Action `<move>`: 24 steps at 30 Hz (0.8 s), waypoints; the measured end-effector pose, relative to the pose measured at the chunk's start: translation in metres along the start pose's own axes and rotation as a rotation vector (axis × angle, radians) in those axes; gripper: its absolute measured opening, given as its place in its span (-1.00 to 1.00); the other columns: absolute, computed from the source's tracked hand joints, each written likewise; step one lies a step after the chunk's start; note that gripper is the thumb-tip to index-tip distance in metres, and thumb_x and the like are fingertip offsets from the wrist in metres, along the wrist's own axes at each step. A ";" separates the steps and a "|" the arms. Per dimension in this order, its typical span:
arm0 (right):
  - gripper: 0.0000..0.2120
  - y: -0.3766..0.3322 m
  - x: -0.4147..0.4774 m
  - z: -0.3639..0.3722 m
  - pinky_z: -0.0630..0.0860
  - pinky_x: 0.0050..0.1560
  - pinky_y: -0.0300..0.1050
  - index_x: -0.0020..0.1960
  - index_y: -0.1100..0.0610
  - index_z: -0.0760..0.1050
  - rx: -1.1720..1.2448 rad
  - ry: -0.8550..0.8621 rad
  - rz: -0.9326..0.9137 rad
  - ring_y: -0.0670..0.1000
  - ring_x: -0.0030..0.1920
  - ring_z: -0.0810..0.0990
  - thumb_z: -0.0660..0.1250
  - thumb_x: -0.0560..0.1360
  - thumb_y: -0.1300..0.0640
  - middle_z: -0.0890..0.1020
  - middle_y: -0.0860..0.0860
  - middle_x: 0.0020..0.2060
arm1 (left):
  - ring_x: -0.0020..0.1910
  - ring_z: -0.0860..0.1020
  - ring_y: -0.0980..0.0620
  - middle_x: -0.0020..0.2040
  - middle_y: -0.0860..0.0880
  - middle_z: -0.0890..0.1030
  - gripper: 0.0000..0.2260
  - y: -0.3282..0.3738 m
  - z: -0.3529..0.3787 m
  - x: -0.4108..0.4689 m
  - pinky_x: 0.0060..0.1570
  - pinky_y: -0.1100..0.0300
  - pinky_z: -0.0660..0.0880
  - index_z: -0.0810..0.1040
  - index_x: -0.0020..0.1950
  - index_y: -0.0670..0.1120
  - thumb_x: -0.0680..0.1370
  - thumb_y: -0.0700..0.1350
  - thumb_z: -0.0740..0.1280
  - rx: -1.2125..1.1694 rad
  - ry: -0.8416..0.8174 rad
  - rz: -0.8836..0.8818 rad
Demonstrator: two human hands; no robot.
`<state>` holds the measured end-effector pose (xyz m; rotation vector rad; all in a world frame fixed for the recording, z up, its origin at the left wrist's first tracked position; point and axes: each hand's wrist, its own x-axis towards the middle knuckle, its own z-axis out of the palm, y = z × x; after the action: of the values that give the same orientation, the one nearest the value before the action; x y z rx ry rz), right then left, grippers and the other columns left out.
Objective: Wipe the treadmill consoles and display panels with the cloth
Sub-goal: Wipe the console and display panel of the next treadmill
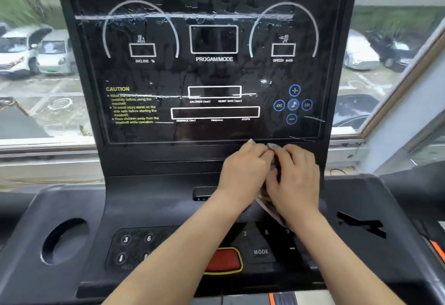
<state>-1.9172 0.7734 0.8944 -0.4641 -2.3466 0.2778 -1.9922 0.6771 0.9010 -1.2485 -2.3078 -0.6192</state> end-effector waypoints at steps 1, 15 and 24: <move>-0.70 -0.013 0.001 0.003 0.38 -0.14 -0.01 0.07 0.19 0.59 -0.001 -0.011 -0.036 0.12 0.03 0.42 0.31 0.35 0.19 0.57 0.09 0.04 | -0.09 0.58 -0.02 -0.16 0.02 0.60 -0.83 -0.010 -0.008 -0.007 0.00 0.13 0.57 0.65 -0.04 -0.10 0.47 -0.20 0.27 -0.001 0.004 -0.042; -0.72 -0.210 -0.004 0.080 0.50 -0.18 0.00 0.07 0.18 0.57 0.206 -0.295 -0.505 0.11 -0.06 0.55 0.17 0.45 0.19 0.63 0.04 -0.05 | -0.18 0.56 -0.13 -0.17 -0.03 0.60 -0.82 -0.165 -0.119 -0.123 -0.29 0.16 0.38 0.66 -0.06 -0.09 0.37 -0.26 0.45 0.164 0.009 -0.563; -0.73 -0.148 0.010 0.052 0.44 -0.20 -0.03 0.06 0.14 0.55 0.122 -0.287 -0.424 0.11 -0.14 0.48 0.21 0.40 0.18 0.61 0.02 -0.08 | -0.12 0.58 -0.10 -0.10 -0.01 0.65 -0.80 -0.123 -0.104 -0.082 -0.16 0.11 0.50 0.66 -0.02 -0.11 0.39 -0.29 0.41 0.064 0.061 -0.462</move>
<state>-1.9971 0.6395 0.9114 0.1467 -2.6139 0.2970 -2.0394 0.5032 0.9164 -0.6536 -2.5558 -0.7133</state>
